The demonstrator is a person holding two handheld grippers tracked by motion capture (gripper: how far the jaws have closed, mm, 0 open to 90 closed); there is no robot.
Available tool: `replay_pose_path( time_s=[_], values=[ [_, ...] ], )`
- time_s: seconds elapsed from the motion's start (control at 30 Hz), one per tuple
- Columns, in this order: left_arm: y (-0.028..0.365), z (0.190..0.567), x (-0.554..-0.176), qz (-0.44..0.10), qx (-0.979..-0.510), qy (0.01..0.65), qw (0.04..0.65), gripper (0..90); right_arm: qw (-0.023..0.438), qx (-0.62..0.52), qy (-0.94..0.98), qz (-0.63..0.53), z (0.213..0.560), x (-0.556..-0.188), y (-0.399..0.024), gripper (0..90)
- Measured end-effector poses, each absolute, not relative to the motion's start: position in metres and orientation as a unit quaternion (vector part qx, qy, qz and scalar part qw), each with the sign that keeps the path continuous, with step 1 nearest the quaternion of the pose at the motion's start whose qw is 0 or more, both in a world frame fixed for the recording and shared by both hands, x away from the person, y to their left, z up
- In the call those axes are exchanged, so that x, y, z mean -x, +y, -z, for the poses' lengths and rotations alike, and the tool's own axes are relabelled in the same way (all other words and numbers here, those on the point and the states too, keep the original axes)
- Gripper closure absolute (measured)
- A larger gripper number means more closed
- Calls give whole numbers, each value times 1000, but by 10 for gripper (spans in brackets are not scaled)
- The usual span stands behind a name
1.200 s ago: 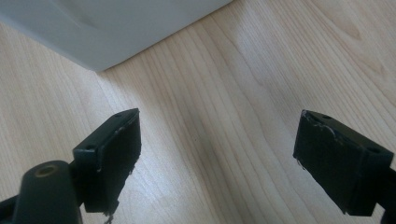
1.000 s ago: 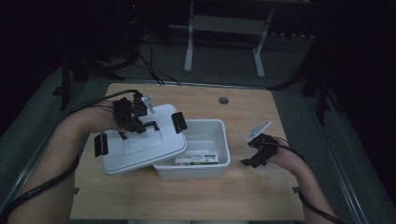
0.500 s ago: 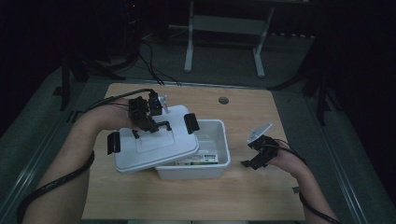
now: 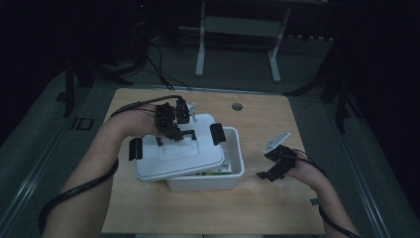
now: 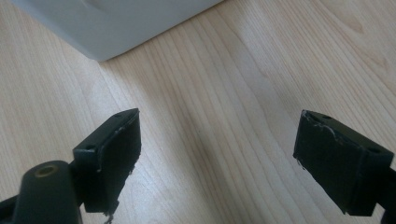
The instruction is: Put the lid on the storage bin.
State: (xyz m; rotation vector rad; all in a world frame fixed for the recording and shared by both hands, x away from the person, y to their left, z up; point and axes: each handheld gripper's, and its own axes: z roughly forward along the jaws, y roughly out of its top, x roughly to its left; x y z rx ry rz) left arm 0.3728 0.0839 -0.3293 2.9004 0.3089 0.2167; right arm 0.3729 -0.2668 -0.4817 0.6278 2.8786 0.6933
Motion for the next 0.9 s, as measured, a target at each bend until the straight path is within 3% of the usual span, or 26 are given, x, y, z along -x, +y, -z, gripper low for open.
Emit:
replay_pose_path(
  time_s=[0.9],
  values=[
    [18, 341, -381, -64, -990, 46, 118, 837, 57, -208, 949, -232, 482, -370, -274, 145]
  ],
)
